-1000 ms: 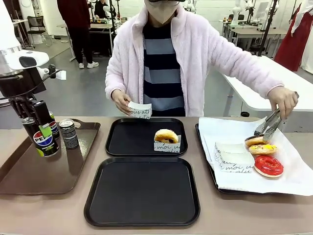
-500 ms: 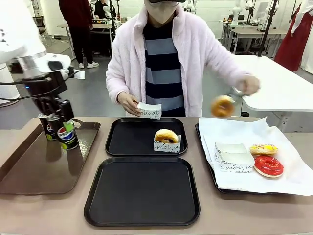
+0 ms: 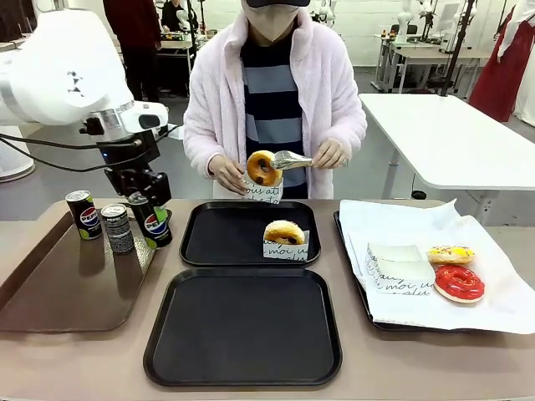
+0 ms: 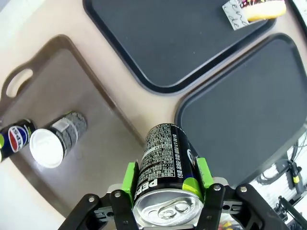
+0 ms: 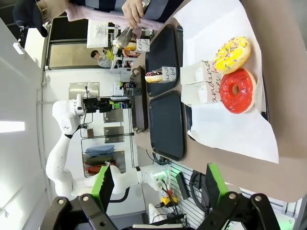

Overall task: Set up donuts and drinks on trays.
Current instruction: Pick up one Pepsi coke and place it on the Flat Tray.

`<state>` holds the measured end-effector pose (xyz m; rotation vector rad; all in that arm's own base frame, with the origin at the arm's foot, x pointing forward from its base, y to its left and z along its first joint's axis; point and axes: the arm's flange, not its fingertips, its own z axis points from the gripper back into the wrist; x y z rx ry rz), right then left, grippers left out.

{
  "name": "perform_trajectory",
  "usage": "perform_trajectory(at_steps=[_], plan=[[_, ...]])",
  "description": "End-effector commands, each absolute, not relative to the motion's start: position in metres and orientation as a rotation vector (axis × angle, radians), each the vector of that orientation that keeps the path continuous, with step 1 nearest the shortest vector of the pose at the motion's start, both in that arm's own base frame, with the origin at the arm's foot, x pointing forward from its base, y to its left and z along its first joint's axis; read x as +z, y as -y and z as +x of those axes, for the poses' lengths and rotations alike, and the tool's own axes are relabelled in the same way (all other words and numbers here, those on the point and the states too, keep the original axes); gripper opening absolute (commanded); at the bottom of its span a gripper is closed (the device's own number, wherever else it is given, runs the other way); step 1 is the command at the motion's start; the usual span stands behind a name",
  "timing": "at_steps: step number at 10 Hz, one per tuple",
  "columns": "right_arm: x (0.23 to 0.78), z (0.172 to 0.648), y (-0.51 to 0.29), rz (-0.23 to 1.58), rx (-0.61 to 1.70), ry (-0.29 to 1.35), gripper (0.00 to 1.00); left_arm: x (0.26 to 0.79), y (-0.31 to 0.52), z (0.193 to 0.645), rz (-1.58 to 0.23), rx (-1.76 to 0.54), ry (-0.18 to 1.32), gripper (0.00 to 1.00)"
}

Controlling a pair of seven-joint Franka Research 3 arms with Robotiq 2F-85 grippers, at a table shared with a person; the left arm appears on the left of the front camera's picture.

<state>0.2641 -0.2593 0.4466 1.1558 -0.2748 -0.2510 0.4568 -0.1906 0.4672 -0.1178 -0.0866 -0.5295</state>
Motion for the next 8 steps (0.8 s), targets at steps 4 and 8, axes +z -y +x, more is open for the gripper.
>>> perform_trajectory(at_steps=[4,8], plan=[[0.449,0.266,0.259,1.174,-0.255,0.28,1.0,0.495,0.118,0.373,-0.07,-0.662,0.06,0.58],[0.449,0.266,0.259,1.174,-0.255,0.28,1.0,0.499,0.096,0.352,-0.074,-0.65,0.066,0.58]])
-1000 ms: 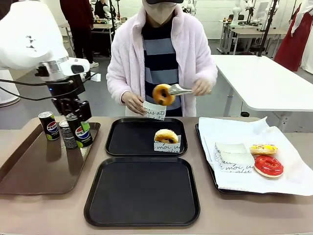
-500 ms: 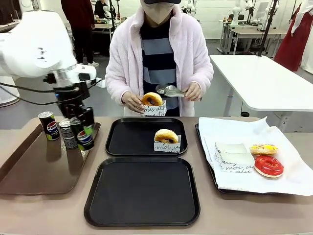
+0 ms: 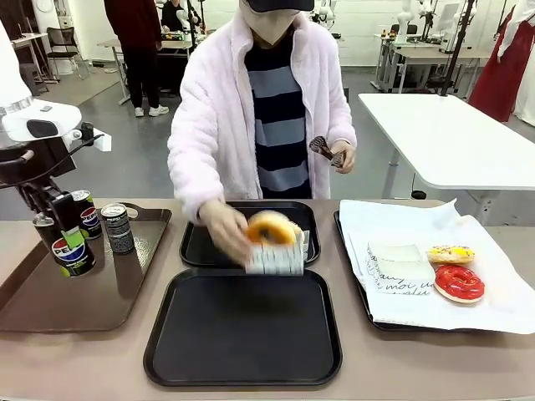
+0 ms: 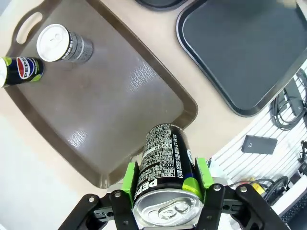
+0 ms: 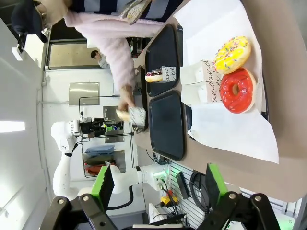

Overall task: Set up donuts and drinks on trays.
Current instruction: Pick up one Pepsi coke and place it on the Flat Tray.

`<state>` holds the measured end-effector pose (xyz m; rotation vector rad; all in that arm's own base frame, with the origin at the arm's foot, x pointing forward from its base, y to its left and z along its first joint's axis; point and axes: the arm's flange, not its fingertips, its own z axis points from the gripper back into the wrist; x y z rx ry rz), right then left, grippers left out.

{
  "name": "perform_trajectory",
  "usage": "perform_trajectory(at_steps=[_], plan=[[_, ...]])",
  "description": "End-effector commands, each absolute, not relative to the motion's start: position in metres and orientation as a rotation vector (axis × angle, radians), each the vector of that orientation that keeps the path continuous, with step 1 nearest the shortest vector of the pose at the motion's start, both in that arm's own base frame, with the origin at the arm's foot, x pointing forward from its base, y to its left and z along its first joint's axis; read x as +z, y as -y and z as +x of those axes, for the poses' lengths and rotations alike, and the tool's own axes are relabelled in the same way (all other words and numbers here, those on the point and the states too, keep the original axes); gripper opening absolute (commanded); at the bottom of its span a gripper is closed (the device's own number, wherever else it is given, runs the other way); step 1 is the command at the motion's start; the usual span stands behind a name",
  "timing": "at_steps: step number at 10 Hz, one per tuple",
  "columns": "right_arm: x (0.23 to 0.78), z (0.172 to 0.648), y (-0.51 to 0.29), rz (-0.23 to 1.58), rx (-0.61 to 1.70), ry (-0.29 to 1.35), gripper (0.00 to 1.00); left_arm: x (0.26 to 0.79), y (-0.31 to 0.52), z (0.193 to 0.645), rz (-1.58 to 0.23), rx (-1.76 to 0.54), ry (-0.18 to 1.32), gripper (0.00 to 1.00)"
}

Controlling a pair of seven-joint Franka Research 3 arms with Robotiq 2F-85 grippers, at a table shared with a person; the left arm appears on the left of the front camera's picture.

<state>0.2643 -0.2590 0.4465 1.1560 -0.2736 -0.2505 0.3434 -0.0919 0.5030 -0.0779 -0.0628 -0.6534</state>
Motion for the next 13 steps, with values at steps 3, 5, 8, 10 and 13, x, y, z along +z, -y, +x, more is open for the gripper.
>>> perform_trajectory(at_steps=[3,5,8,10,13], plan=[[0.449,0.266,0.259,1.174,-0.255,0.28,1.0,0.502,0.098,0.351,-0.077,-0.646,0.077,0.58],[0.449,0.266,0.259,1.174,-0.255,0.28,1.0,0.501,0.1,0.351,-0.068,-0.641,0.085,0.58],[0.449,0.266,0.259,1.174,-0.255,0.28,1.0,0.497,0.126,0.376,-0.033,-0.587,0.101,0.58],[0.449,0.266,0.259,1.174,-0.255,0.28,1.0,0.492,0.161,0.402,0.009,-0.538,0.16,0.58],[0.449,0.266,0.259,1.174,-0.255,0.28,1.0,0.471,0.221,0.466,0.037,-0.481,0.183,0.58]])
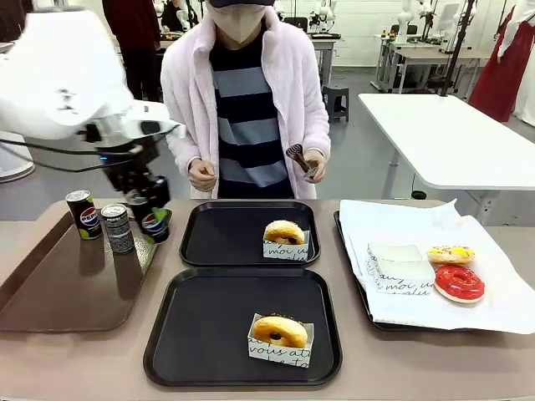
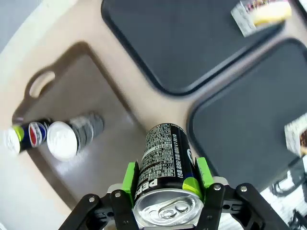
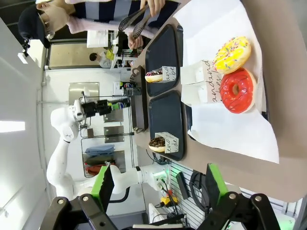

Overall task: Set up donuts and drinks on trays.
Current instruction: Pick up one Pepsi coke and place it on the Flat Tray.

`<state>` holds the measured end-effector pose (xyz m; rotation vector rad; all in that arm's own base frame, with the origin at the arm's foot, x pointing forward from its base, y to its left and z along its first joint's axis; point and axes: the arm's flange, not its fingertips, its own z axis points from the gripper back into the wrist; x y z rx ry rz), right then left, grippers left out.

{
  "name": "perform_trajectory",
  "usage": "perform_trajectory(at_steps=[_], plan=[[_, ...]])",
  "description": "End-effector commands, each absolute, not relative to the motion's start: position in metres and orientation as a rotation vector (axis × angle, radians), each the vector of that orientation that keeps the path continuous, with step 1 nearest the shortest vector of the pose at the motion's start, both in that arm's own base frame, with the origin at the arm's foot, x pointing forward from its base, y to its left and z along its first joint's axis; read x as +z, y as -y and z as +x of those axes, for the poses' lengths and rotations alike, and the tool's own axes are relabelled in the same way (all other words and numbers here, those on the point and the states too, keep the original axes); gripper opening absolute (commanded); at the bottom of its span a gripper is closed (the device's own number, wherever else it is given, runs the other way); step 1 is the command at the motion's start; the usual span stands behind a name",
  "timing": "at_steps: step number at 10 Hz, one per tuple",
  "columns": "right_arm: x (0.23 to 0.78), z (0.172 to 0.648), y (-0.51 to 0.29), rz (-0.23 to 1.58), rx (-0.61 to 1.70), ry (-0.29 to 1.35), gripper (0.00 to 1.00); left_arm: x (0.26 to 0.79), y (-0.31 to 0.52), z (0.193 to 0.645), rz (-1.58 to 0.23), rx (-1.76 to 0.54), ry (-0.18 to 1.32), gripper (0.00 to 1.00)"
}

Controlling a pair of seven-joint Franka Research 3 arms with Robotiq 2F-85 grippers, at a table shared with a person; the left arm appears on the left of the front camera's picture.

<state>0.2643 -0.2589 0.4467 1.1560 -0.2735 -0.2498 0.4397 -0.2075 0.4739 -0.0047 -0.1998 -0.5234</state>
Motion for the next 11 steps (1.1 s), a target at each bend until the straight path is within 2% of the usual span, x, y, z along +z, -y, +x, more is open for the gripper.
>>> perform_trajectory(at_steps=[1,5,9,10,11], plan=[[0.449,0.266,0.259,1.174,-0.255,0.28,1.0,0.457,0.235,0.482,0.062,-0.461,0.177,0.58],[0.449,0.266,0.259,1.174,-0.255,0.28,1.0,0.406,0.278,0.535,0.085,-0.405,0.178,0.58],[0.449,0.266,0.259,1.174,-0.255,0.28,1.0,0.376,0.294,0.553,0.047,-0.379,0.136,0.58],[0.449,0.266,0.259,1.174,-0.255,0.28,1.0,0.374,0.295,0.553,0.04,-0.373,0.124,0.65],[0.449,0.266,0.259,1.174,-0.255,0.28,1.0,0.375,0.295,0.553,0.036,-0.377,0.119,1.0]])
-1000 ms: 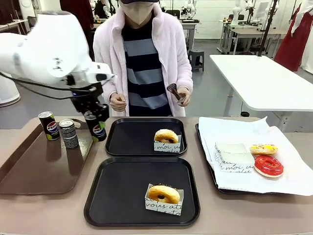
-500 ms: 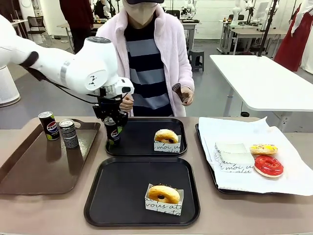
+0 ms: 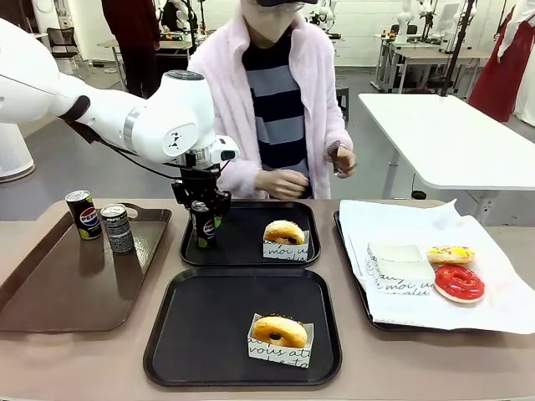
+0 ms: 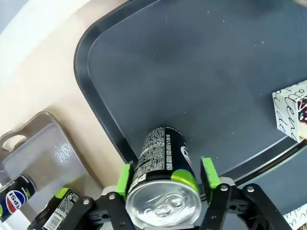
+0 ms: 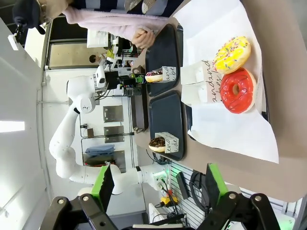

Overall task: Set up donuts and drinks on trays.
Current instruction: Pick up one Pepsi coke and place it on the Flat Tray.

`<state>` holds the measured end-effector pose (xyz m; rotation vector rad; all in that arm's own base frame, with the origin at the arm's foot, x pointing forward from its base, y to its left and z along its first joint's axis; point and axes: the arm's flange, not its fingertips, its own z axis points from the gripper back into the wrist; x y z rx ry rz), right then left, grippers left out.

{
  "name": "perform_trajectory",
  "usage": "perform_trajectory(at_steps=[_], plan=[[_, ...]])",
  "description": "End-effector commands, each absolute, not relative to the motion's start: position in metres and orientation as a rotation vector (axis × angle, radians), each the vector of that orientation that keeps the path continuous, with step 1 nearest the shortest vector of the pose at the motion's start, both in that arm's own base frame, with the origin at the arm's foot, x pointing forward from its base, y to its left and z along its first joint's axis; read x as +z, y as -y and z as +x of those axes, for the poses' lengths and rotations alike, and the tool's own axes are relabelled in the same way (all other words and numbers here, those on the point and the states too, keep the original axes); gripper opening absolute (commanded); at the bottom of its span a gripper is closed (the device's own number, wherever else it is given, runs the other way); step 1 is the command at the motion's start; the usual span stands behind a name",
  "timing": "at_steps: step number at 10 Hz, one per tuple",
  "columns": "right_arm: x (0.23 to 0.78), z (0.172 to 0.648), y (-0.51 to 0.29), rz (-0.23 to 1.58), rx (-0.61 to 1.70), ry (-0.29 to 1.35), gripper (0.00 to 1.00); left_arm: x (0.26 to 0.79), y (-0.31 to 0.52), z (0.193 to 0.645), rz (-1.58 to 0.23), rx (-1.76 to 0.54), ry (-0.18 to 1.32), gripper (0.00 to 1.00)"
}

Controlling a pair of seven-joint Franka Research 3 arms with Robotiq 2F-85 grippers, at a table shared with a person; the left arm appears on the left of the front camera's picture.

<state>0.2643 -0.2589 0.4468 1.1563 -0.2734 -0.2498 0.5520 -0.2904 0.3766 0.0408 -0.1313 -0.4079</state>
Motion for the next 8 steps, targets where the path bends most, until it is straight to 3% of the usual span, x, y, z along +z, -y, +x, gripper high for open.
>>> perform_trajectory(at_steps=[1,8], plan=[[0.449,0.266,0.259,1.174,-0.255,0.28,1.0,0.381,0.293,0.549,0.024,-0.38,0.123,1.0],[0.449,0.266,0.259,1.174,-0.255,0.28,1.0,0.408,0.284,0.528,0.034,-0.43,0.127,1.0]])
